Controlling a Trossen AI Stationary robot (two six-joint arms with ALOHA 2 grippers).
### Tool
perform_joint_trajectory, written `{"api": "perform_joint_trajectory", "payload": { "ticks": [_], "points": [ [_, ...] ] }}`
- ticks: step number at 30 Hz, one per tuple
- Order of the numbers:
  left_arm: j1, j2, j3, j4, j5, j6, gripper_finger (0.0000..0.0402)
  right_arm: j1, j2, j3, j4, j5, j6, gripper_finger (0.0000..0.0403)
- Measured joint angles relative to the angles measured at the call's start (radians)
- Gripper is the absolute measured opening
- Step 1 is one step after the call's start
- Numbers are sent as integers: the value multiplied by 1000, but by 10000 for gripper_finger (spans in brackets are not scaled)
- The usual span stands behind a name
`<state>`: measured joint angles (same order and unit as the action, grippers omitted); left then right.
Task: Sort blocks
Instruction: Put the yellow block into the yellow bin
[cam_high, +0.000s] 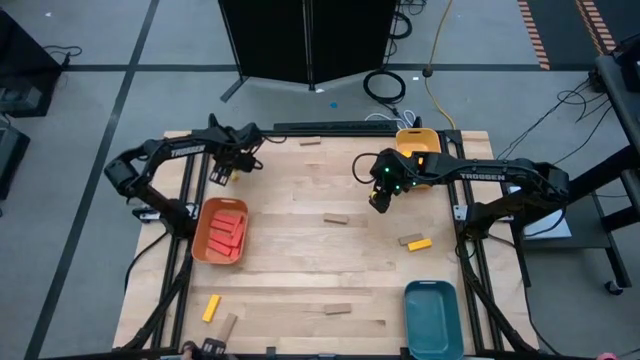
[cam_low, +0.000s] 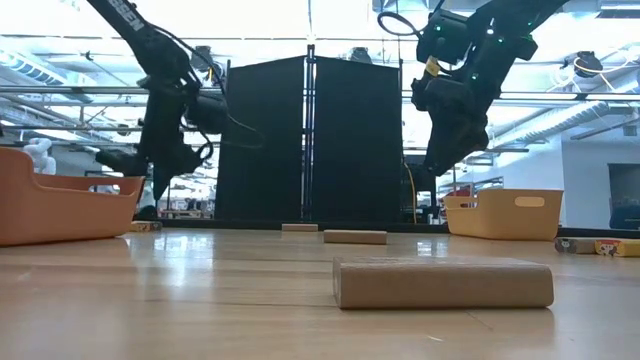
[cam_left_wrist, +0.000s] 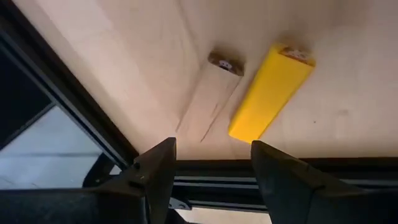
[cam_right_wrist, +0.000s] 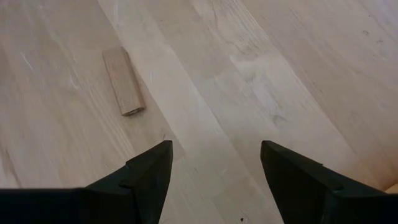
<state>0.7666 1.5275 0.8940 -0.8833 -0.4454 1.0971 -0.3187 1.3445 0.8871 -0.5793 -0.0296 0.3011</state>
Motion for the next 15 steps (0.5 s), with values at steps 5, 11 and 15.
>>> {"api": "perform_joint_trajectory", "payload": {
  "ticks": [5, 11, 15],
  "points": [
    [11, 69, 0, -17, -60, -27, 205, 0, 0, 0, 0, 0, -3, 238],
    [12, 135, -1, -103, -80, -46, 205, 0, 0, 0, 0, -2, 2, 238],
    [14, 136, -1, -97, -79, -51, 205, 0, 0, 0, 0, -2, 10, 238]
  ]
}}
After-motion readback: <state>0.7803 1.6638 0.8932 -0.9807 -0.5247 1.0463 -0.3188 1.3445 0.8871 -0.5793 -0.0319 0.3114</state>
